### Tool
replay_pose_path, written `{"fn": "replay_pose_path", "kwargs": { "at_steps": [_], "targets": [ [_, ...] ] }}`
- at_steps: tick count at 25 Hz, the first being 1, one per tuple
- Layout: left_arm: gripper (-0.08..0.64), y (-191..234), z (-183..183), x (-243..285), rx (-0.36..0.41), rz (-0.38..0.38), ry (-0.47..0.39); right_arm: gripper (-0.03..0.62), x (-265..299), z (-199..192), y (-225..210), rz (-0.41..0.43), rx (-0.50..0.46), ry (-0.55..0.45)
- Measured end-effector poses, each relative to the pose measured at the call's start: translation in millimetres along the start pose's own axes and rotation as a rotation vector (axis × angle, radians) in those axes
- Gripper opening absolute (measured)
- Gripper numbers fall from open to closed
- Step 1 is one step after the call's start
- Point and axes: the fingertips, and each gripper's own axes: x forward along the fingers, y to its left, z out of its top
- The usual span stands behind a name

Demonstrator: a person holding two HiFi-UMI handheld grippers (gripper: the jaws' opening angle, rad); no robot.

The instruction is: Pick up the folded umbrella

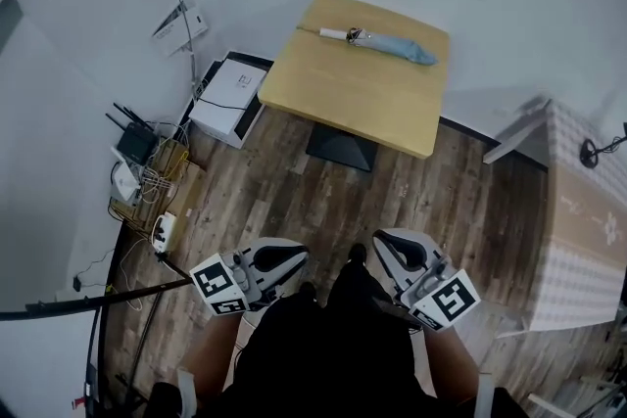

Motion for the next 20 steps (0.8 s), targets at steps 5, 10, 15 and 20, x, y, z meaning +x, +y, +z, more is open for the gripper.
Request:
{"fn": "replay_pose_path", "kwargs": {
  "at_steps": [5, 10, 15, 20],
  "targets": [
    [0.009, 26, 36, 56, 0.036, 0.043, -0.005, 0.02, 9, 22, -56, 0.046, -0.008, -0.032],
    [0.009, 42, 62, 101, 0.076, 0.088, 0.006, 0.02, 8, 34, -114, 0.065, -0.014, -0.039],
    [0.009, 64, 58, 140, 0.06, 0.118, 0.041, 0.021, 12, 33, -150, 0.113, 0.026, -0.055],
    [0.009, 81, 54, 166, 0.033, 0.092, 0.052, 0.02, 36, 20, -177, 0.114, 0.04, 0.006]
  ]
}}
